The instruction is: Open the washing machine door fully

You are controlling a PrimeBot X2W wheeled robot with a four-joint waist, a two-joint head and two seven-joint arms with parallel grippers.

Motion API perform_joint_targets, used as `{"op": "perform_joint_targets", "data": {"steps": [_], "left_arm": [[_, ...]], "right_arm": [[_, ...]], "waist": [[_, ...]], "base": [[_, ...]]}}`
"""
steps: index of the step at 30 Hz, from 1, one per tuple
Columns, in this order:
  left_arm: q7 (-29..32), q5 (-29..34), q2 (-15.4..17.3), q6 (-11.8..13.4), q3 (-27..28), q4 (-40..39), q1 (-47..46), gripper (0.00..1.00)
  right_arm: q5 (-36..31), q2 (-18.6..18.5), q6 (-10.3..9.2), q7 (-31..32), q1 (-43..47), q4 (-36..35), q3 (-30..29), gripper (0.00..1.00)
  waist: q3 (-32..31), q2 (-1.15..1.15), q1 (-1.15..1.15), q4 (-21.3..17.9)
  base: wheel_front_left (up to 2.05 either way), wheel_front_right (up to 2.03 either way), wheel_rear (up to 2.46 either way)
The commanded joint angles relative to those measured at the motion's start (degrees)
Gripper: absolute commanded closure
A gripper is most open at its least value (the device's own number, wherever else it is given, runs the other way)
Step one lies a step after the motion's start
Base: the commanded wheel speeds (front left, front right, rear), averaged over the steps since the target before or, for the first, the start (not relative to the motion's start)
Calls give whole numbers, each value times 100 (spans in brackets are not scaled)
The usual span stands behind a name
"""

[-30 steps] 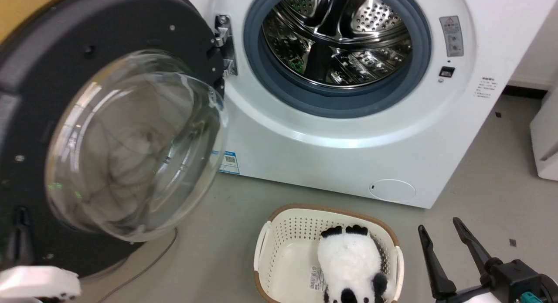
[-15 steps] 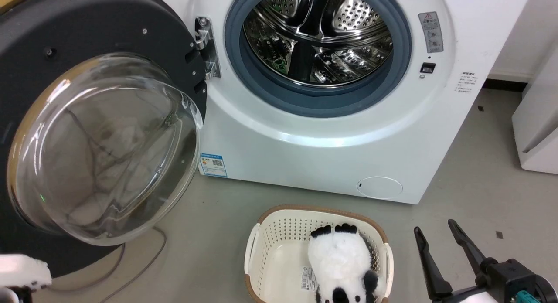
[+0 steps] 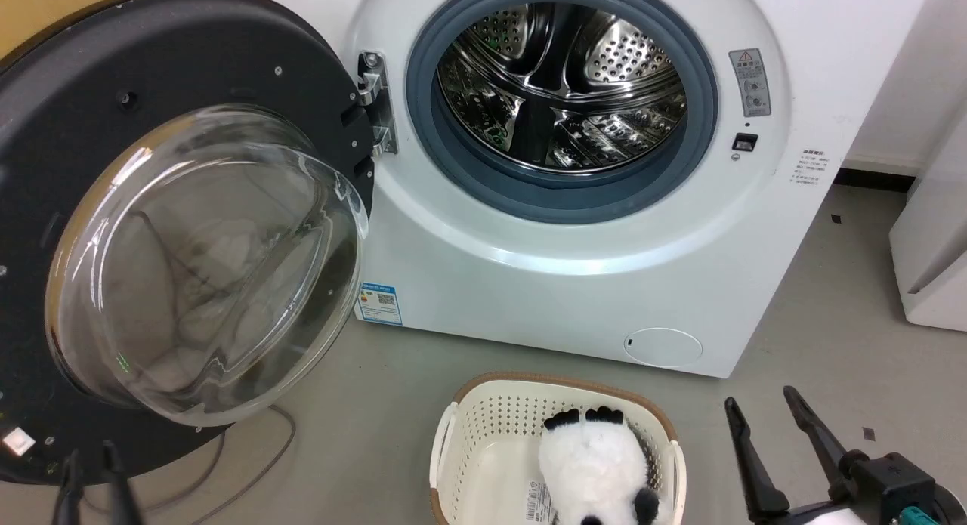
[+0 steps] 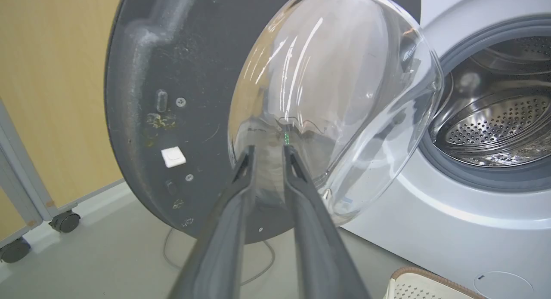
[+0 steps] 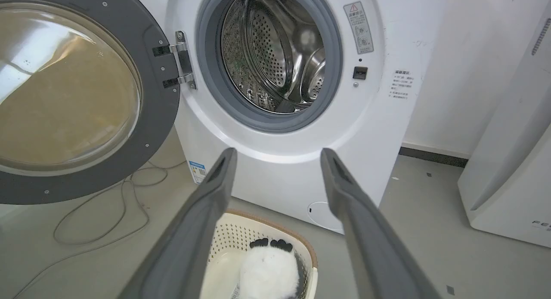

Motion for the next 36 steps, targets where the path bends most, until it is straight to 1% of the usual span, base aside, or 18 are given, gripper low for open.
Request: {"op": "perform_joint_targets", "data": {"steps": [1, 3, 10, 15, 20, 28, 36], "left_arm": [[-26, 45, -57, 34, -45, -98, 107, 0], [0, 94, -103, 40, -143, -242, 215, 0], [328, 322, -120, -126, -714, -539, 326, 0], [451, 513, -119, -249, -1124, -585, 202, 0], [520, 629, -169, -343, -1477, -528, 49, 0], [512, 783, -145, -341, -1689, -394, -74, 0], [470, 702, -153, -319, -1697, -309, -47, 0]], "right_arm": [[10, 19, 3, -29, 41, 19, -2, 0], [19, 19, 3, -40, 43, 35, 14, 0], [48, 19, 3, -55, 98, 74, -25, 0], [-23, 19, 3, 8, 95, 59, 20, 0], [-137, 19, 3, 100, 96, 6, 105, 0], [-156, 19, 3, 165, 122, -42, 119, 0], [-128, 19, 3, 154, 73, -49, 135, 0]], "waist": [[-16, 0, 0, 9], [-41, 0, 0, 7], [-127, 0, 0, -68], [-153, 0, 0, -301], [-133, 0, 0, -672], [-69, 0, 0, -1153], [-27, 0, 0, -1259]], "base": [[0, 0, 0], [0, 0, 0], [0, 0, 0], [0, 0, 0], [0, 0, 0], [0, 0, 0], [0, 0, 0]]}}
